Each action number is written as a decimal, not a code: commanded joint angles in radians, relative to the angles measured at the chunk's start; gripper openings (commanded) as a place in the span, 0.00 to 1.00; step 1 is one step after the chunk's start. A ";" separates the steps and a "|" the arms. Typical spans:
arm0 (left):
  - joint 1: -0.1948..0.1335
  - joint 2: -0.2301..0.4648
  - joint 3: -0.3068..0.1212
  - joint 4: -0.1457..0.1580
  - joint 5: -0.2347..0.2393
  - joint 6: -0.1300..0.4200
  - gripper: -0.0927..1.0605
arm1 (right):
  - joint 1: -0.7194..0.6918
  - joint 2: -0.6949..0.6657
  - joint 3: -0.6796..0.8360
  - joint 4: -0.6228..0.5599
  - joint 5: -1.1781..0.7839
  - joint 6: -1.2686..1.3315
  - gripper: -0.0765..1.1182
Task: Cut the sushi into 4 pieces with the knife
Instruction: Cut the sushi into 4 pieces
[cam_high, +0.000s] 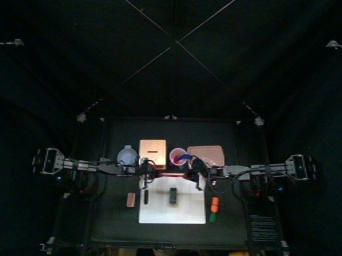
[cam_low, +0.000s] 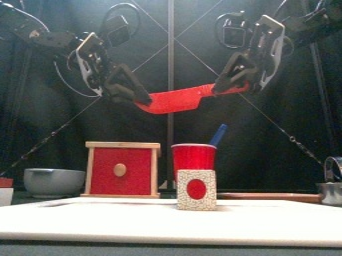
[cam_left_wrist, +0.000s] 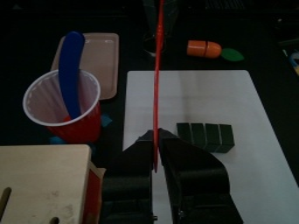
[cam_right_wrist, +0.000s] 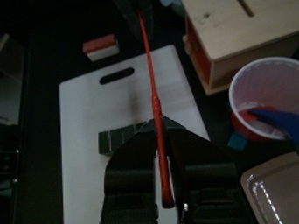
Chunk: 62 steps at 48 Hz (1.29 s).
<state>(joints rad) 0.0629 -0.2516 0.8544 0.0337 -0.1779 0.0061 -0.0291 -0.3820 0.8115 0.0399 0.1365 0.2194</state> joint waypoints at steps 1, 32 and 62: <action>-0.006 -0.005 -0.018 -0.003 -0.008 -0.002 0.44 | 0.018 0.025 -0.046 0.018 0.084 0.003 0.33; -0.123 0.138 -0.028 -0.044 -0.009 -0.006 0.44 | 0.051 0.163 -0.110 0.049 0.218 0.005 0.33; -0.156 0.225 -0.049 -0.081 -0.002 -0.003 0.39 | 0.060 0.264 -0.114 0.046 0.250 0.005 0.33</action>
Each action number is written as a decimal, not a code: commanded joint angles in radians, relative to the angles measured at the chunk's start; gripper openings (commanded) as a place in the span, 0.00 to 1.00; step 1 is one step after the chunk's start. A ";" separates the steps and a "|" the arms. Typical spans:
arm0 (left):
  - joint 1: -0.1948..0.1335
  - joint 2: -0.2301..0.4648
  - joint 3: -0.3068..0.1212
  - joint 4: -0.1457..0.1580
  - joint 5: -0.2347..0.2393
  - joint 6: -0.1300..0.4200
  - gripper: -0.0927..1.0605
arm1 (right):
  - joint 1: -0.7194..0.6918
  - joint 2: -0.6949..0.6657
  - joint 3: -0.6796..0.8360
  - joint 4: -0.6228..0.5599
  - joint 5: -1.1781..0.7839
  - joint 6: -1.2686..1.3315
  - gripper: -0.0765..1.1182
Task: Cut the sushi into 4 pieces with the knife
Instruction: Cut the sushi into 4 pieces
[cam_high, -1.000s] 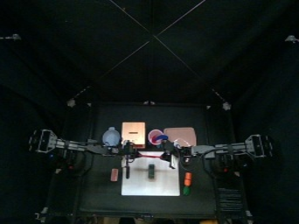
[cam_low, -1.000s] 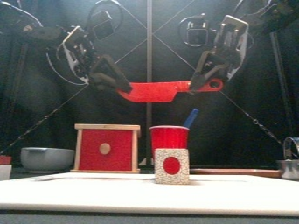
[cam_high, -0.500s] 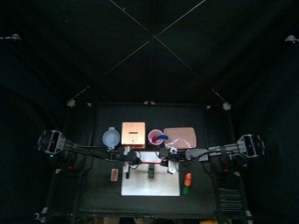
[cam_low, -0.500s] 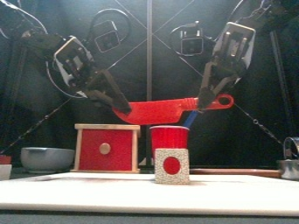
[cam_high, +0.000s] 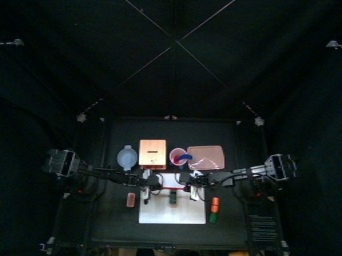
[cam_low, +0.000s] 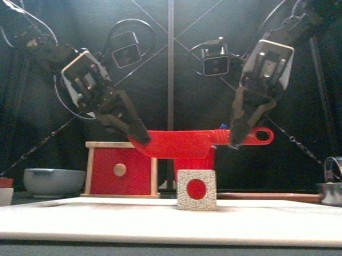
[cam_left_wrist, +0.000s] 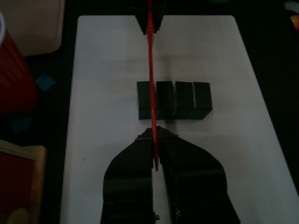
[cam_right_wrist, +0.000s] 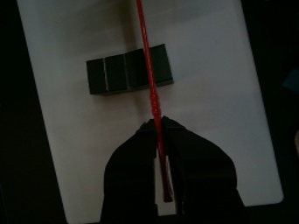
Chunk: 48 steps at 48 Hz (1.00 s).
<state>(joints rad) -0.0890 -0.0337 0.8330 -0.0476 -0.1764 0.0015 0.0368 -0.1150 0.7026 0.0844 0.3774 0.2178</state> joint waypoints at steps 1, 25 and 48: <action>-0.005 0.012 -0.031 0.000 -0.003 0.002 0.39 | -0.008 0.000 -0.003 0.000 0.011 0.006 0.33; 0.000 0.092 -0.078 0.003 0.038 0.003 0.39 | -0.012 0.017 0.012 -0.018 0.018 0.006 0.33; -0.011 0.097 -0.077 0.008 0.089 0.003 0.39 | -0.002 0.038 -0.006 -0.029 0.021 0.006 0.33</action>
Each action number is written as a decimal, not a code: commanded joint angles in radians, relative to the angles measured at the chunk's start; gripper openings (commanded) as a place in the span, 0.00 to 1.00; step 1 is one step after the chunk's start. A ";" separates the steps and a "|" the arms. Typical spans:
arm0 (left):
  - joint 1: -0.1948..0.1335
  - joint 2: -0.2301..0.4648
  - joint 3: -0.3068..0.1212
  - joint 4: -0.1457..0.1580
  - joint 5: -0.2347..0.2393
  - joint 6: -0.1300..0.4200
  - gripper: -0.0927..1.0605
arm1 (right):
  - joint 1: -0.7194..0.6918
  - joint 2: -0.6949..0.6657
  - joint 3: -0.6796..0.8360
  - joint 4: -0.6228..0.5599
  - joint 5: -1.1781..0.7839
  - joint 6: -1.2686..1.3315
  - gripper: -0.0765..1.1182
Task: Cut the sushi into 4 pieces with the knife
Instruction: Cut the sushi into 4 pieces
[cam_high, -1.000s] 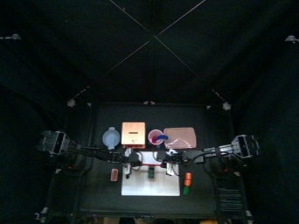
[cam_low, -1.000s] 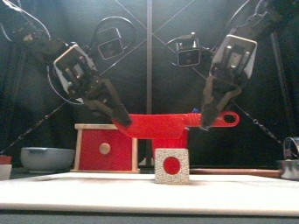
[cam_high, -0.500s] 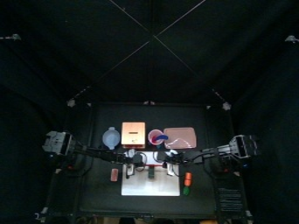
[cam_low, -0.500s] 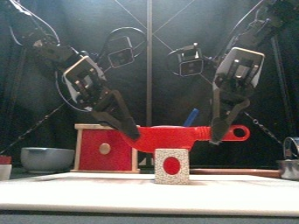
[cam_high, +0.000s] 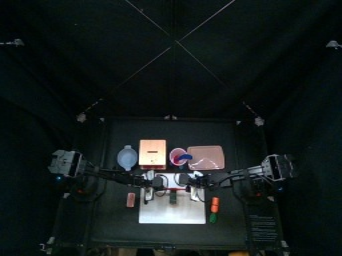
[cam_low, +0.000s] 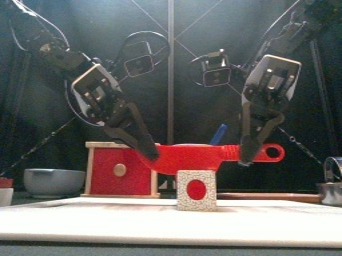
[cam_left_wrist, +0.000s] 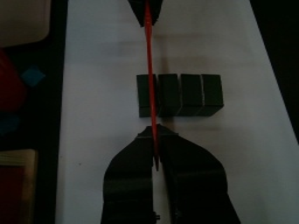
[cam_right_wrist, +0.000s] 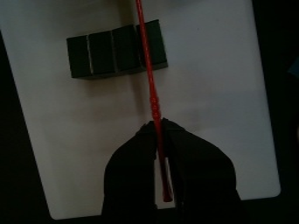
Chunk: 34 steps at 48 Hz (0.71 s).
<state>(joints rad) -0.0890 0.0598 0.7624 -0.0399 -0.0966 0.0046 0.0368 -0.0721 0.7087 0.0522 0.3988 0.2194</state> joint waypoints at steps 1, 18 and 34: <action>-0.011 0.006 -0.006 0.002 0.009 0.000 0.39 | -0.002 -0.003 -0.012 0.003 0.003 0.005 0.33; -0.032 0.020 -0.009 -0.002 0.008 -0.003 0.39 | 0.014 0.009 -0.020 0.009 0.005 0.005 0.33; -0.046 0.023 -0.009 -0.006 0.008 -0.006 0.39 | 0.018 0.018 -0.028 0.006 0.005 0.005 0.33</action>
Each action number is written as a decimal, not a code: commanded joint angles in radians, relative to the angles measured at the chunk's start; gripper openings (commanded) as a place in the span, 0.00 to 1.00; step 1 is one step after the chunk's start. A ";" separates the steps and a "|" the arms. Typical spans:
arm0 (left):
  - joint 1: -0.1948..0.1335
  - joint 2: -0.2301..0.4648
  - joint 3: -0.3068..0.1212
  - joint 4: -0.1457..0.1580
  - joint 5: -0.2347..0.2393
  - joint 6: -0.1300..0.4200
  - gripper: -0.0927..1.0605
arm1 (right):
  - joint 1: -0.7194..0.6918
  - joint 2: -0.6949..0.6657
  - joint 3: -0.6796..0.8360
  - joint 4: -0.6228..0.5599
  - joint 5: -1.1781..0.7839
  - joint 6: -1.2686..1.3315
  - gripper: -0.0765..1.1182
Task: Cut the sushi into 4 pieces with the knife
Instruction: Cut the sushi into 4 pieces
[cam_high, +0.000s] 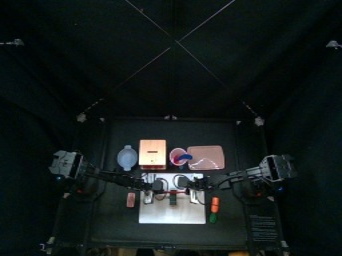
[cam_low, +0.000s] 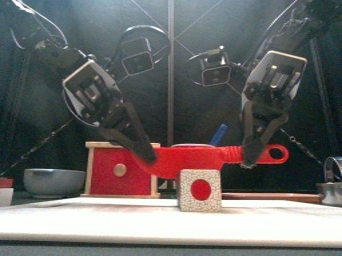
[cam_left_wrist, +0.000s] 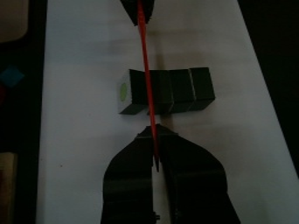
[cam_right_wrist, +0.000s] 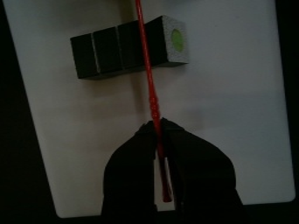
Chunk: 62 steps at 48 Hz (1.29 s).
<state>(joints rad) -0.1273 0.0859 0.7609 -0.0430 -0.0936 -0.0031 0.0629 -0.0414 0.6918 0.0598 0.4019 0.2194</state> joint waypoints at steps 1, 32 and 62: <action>-0.009 -0.003 -0.008 -0.003 0.005 0.002 0.39 | -0.008 -0.012 -0.011 -0.002 0.002 0.005 0.33; -0.003 0.106 -0.012 -0.017 0.005 0.002 0.39 | -0.002 0.101 0.003 0.014 -0.003 0.003 0.33; 0.078 0.100 -0.014 0.025 0.005 0.011 0.39 | -0.075 0.098 -0.017 -0.063 -0.003 0.003 0.33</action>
<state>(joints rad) -0.0690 0.1841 0.7424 -0.0353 -0.0966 0.0031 0.0291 0.0568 0.6826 0.0107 0.3988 0.2178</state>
